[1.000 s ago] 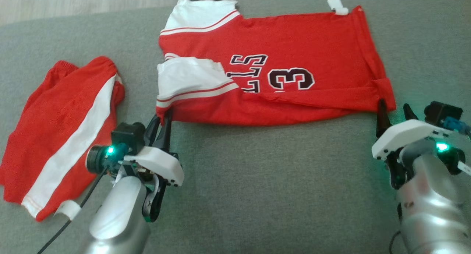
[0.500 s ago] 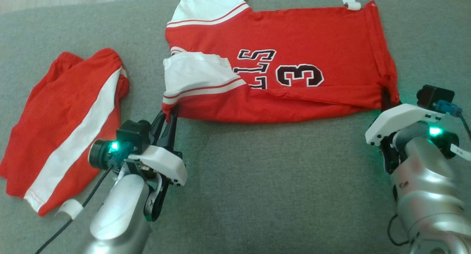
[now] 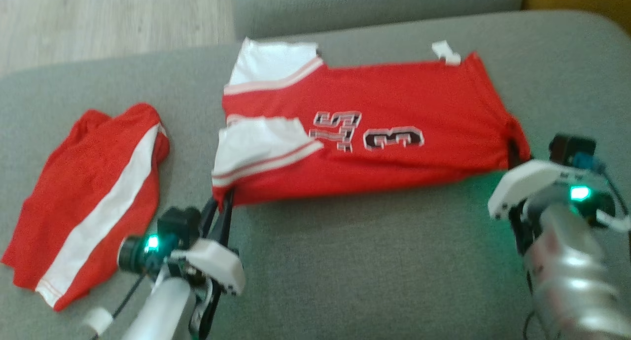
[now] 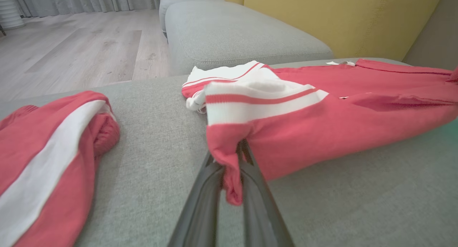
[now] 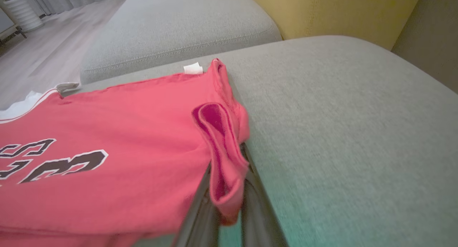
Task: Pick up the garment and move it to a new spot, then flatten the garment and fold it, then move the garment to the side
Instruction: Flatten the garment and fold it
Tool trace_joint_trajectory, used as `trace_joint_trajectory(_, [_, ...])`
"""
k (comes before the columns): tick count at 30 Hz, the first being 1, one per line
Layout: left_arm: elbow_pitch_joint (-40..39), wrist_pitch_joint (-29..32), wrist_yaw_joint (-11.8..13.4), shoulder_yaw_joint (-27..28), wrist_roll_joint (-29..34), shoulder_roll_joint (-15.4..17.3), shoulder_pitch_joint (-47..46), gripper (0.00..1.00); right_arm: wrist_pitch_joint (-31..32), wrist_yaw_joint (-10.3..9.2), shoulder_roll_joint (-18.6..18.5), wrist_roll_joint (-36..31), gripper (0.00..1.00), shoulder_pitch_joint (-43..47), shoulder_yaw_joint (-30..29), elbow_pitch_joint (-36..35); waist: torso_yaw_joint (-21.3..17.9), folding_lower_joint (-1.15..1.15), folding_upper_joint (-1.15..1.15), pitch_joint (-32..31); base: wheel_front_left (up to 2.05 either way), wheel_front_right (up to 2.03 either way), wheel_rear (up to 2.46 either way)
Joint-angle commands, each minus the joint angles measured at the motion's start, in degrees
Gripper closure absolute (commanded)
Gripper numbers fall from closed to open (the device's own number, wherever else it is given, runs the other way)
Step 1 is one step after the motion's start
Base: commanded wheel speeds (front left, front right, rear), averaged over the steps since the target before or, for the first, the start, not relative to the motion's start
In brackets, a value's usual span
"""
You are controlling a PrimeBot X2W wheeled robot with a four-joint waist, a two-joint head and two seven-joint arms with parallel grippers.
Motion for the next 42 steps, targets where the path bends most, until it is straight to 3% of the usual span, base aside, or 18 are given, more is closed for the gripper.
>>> trace_joint_trajectory(1, [-2.16, -0.73, 0.66, 1.53, -0.6, 1.81, -0.09, 1.0, 0.6, -0.04, 0.36, 0.49, 1.0, 0.86, 2.01, -2.02, -0.67, 0.01, 0.0, -2.93, 0.0, 0.0, 0.0])
trace_joint_trajectory(8, [-6.35, 0.66, 1.5, 0.43, -1.34, 2.65, 6.97, 1.0, 4.28, -0.04, 0.36, 4.46, 1.0, 8.18, 5.31, -3.94, -1.78, 0.01, 0.0, -7.22, 0.0, 0.0, 0.0])
trace_joint_trajectory(16, [-9.82, 4.8, 2.11, -1.49, -1.74, 3.47, 11.75, 1.0, 7.49, -0.04, 0.36, 10.43, 1.0, 16.01, 8.65, -11.62, -2.79, 0.01, 0.0, -7.7, 0.0, 0.0, 0.0])
trace_joint_trajectory(17, [-9.9, 5.03, 2.18, -1.69, -1.7, 3.46, 11.9, 1.0, 7.73, -0.04, 0.36, 10.94, 0.02, 16.73, 8.78, -13.0, -2.89, 0.01, 0.0, -7.64, 0.0, 0.0, 0.0])
trace_joint_trajectory(19, [-9.94, 5.36, 2.33, -1.94, -1.71, 3.41, 12.0, 1.0, 8.72, -0.04, 0.36, 11.7, 0.0, 17.99, 9.09, -15.68, -3.02, 0.01, 0.0, -7.49, 0.0, 0.0, 0.0])
trace_joint_trajectory(20, [-10.0, 5.4, 2.48, -1.95, -1.71, 3.42, 11.99, 0.82, 9.1, -0.04, 0.36, 12.1, 0.0, 18.43, 9.14, -17.26, -3.13, 0.01, 0.0, -7.39, 0.0, 0.0, 0.0])
trace_joint_trajectory(21, [-10.11, 5.29, 2.71, -1.92, -1.63, 3.42, 11.91, 0.5, 9.43, -0.04, 0.36, 12.29, 0.0, 18.82, 9.01, -19.02, -3.21, 0.01, 0.0, -7.25, 0.0, 0.0, 0.0])
trace_joint_trajectory(23, [-10.38, 4.89, 3.18, -1.85, -1.38, 3.47, 11.62, 0.0, 9.95, -0.04, 0.36, 12.77, 0.0, 19.41, 8.18, -23.04, -3.33, 0.01, 0.0, -7.02, 0.0, 0.0, 0.0])
trace_joint_trajectory(35, [-14.96, -1.69, 5.4, 2.09, -1.28, 4.62, 7.3, 0.0, 11.83, -0.04, 0.36, 15.22, 0.0, 19.64, 6.09, -45.82, -4.54, 0.01, 0.0, -4.21, 0.0, 0.0, 0.0])
trace_joint_trajectory(42, [-17.47, -1.67, 3.58, 4.05, -1.3, 7.6, -0.01, 0.0, 13.93, -0.04, 0.36, 15.51, 0.0, 18.33, 8.4, -52.4, -6.2, 0.01, 0.0, -0.19, 0.0, 0.0, 0.0])
